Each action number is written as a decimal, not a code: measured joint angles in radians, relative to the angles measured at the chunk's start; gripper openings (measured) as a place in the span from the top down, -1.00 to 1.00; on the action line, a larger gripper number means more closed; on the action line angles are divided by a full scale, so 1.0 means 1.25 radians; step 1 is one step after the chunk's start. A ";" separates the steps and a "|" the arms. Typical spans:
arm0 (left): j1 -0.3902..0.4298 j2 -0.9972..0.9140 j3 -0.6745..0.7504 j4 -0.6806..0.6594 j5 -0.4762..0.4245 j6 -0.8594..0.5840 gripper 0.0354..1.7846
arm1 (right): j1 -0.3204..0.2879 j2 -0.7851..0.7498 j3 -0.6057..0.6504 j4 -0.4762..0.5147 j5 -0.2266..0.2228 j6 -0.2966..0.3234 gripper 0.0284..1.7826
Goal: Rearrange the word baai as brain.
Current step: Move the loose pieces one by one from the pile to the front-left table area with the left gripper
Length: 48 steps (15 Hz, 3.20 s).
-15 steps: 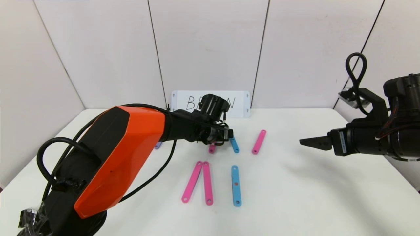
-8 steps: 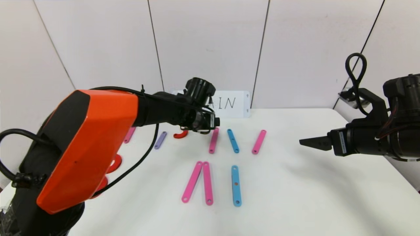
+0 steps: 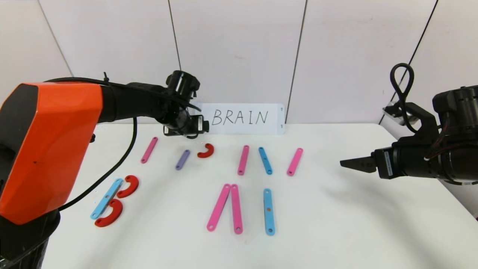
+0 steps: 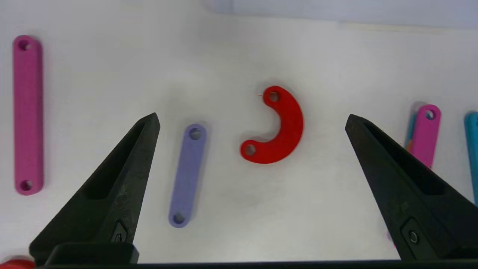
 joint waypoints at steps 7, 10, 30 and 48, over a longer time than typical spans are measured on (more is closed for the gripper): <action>0.098 -0.042 0.001 0.044 -0.002 0.027 -0.94 | 0.002 0.005 0.000 0.000 0.001 0.000 -0.95; 0.141 -0.044 0.003 0.068 -0.002 0.057 -0.94 | 0.001 0.008 0.000 0.000 0.001 0.000 -0.95; 0.281 0.079 0.000 0.099 -0.118 0.159 -0.94 | 0.005 0.029 0.035 -0.090 -0.002 0.000 -0.95; 0.281 0.089 0.003 0.090 -0.130 0.144 0.73 | 0.011 0.033 0.041 -0.090 -0.003 -0.004 -0.95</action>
